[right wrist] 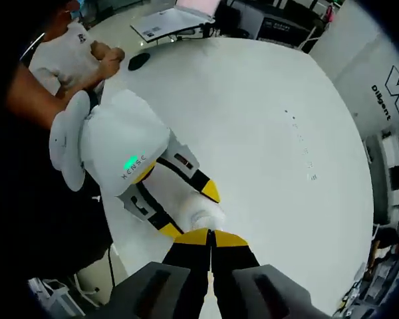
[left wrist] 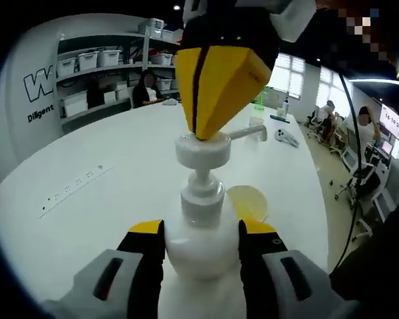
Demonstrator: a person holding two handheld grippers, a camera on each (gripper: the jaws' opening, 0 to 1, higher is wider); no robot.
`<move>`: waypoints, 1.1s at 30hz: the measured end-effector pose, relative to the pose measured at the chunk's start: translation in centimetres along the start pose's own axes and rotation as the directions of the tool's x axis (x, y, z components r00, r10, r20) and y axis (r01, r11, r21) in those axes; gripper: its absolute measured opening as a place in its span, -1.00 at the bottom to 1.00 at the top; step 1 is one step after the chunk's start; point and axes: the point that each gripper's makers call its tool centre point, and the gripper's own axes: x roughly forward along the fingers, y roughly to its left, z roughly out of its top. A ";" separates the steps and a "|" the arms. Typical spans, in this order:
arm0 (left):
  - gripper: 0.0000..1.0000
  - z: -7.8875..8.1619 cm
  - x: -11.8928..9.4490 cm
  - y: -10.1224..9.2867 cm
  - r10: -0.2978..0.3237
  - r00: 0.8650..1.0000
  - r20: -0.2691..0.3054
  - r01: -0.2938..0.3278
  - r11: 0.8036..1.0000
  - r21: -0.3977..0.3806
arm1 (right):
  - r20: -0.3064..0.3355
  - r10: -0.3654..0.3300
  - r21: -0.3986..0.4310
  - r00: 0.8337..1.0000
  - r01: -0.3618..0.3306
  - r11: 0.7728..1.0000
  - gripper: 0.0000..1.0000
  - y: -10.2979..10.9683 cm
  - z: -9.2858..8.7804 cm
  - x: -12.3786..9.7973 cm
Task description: Hold the bottle steady, press the pump all the way down and release, and repeat the specified number of times to dispense into the cup
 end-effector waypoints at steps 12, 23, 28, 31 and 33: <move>-0.15 -0.2 0.3 0.0 -0.021 1.000 -0.010 0.021 0.999 -0.026 | -0.020 0.055 0.075 0.998 -0.053 0.996 -1.00 -0.1 -0.1 0.2; -0.14 -0.4 0.4 -0.1 -0.042 0.999 -0.030 0.041 0.999 -0.036 | 0.012 0.099 0.136 0.995 -0.099 0.986 -1.00 0.2 0.2 0.4; -0.13 -0.4 0.4 -0.1 -0.042 0.998 -0.050 0.041 0.999 -0.027 | -0.006 0.090 0.155 0.996 -0.088 0.984 -1.00 0.2 0.2 0.9; -0.13 -0.4 0.5 -0.1 -0.037 0.998 -0.054 0.035 0.999 -0.030 | -0.002 0.094 0.164 0.996 -0.092 0.982 -1.00 0.2 0.0 0.8; -0.13 -0.4 0.5 -0.1 -0.036 0.998 -0.059 0.034 0.999 -0.026 | 0.005 0.095 0.172 0.996 -0.094 0.981 -1.00 0.0 0.0 0.9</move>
